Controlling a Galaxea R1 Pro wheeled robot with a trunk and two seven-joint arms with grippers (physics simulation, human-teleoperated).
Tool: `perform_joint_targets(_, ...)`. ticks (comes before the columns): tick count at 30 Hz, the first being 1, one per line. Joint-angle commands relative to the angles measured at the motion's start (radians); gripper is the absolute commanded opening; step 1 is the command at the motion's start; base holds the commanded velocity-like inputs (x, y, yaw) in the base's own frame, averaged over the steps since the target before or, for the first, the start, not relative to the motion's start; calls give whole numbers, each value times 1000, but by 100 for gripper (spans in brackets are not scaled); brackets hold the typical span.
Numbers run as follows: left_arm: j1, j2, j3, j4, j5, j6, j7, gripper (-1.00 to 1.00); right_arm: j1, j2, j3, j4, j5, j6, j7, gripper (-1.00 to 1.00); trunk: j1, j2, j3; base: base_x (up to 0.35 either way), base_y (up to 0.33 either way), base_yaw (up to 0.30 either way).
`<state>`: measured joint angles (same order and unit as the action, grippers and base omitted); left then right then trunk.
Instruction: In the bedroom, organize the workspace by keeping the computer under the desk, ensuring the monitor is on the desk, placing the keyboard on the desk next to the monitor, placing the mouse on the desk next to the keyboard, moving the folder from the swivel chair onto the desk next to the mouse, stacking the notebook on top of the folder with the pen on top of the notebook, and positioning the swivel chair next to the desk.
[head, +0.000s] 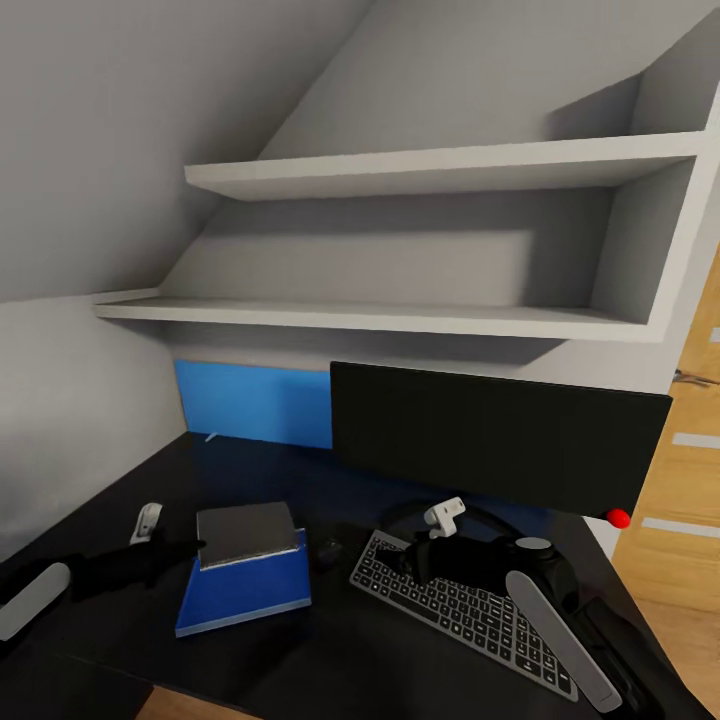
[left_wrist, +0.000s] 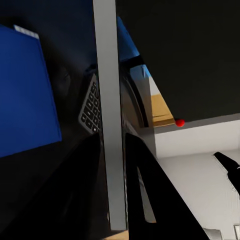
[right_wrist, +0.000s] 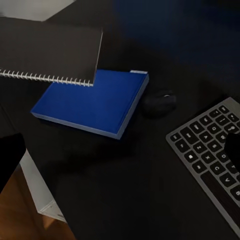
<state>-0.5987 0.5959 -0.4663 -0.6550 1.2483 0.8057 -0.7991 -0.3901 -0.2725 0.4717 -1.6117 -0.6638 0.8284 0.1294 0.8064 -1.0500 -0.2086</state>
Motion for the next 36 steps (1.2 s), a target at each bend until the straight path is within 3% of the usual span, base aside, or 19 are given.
perform_joint_targets(1, -2, 2, -4, 13, 8, 5, -4, -100, -1, -1, 0, -1, 6, 3, 6, 100, 0, -1, -1, 0, 0, 0)
perform_joint_targets(18, 1, 3, -16, 76, -5, -11, -20, -100, -1, -2, -1, -1, 7, 3, 6, 100, 0, -1, -1, 56, 42, 0)
perform_joint_targets(21, 0, 1, -21, 91, -38, -10, -21, -100, -1, -2, -1, -1, 7, 3, 6, 100, 0, -1, -1, 13, 9, 0)
perform_joint_targets(22, -4, -12, -22, 126, -87, -4, -22, -100, -1, -2, -1, -1, 7, 3, 6, 100, 0, -1, -1, 4, 3, 0)
perform_joint_targets(24, -12, -33, -23, 148, -112, -1, -22, -100, -2, -2, -1, -1, 7, 3, 6, 100, 0, -1, -1, 2, 2, 0)
perform_joint_targets(28, -20, -46, -24, 162, -125, 1, -21, -100, -2, -3, -1, -1, 7, 3, 6, 100, 0, -1, -1, 0, 0, 0)
perform_joint_targets(36, -23, -49, -23, 168, -128, 0, -21, -100, -3, -4, -1, -1, 7, 3, 6, 100, 0, -1, -1, 0, 0, 0)
